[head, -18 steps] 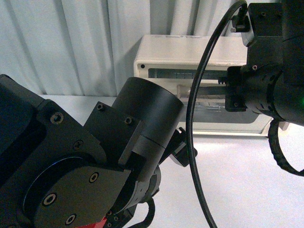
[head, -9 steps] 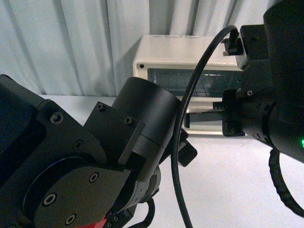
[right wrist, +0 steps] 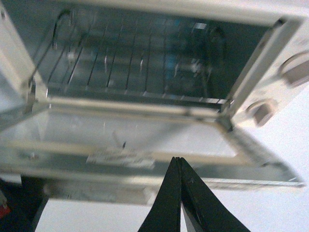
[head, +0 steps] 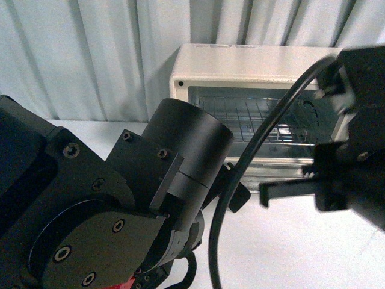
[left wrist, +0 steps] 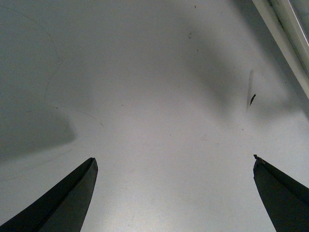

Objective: Open oven

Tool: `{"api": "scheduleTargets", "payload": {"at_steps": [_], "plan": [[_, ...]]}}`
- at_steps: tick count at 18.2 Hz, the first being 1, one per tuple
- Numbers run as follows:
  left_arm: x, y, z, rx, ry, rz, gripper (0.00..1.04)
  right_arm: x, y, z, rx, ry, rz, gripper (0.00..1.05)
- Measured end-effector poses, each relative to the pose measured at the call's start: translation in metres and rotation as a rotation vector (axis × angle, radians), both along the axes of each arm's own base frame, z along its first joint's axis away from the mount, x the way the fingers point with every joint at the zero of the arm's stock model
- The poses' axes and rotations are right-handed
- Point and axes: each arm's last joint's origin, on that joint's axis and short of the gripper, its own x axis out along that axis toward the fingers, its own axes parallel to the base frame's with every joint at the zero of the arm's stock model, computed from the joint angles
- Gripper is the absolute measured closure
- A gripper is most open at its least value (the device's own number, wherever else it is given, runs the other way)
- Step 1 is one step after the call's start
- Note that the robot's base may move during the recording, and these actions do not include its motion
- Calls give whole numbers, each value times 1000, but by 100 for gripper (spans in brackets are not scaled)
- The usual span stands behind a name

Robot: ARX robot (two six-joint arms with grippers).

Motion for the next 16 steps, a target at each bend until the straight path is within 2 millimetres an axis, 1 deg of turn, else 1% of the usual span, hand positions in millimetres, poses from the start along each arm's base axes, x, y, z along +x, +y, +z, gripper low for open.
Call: {"api": "scheduleTargets", "payload": {"at_steps": [2, 3, 5, 7, 9, 11, 12, 13, 14, 16], "plan": [[0, 0, 0, 2, 1, -7, 7, -14, -15, 22, -24, -101, -18, 103], [0, 0, 0, 5, -1, -10, 7, -23, -21, 27, -43, -126, -18, 103], [0, 0, 0, 6, -1, -13, 7, -40, -35, 32, -90, -163, -23, 103], [0, 0, 0, 7, -1, -13, 7, -57, -58, 39, -123, -206, -57, 103], [0, 0, 0, 7, -1, -13, 7, -76, -87, 40, -168, -254, -114, 103], [0, 0, 0, 7, -1, -13, 7, -94, -115, 34, -196, -273, -176, 103], [0, 0, 0, 7, -1, -13, 7, -99, -126, 33, -190, -288, -197, 99], [0, 0, 0, 6, -2, -13, 7, -99, -138, 33, -187, -302, -232, 88], [0, 0, 0, 6, -1, -14, 7, -99, -144, 32, -188, -287, -263, 79], [0, 0, 0, 5, 0, -16, 7, -99, -144, 30, -183, -277, -245, 58]]}}
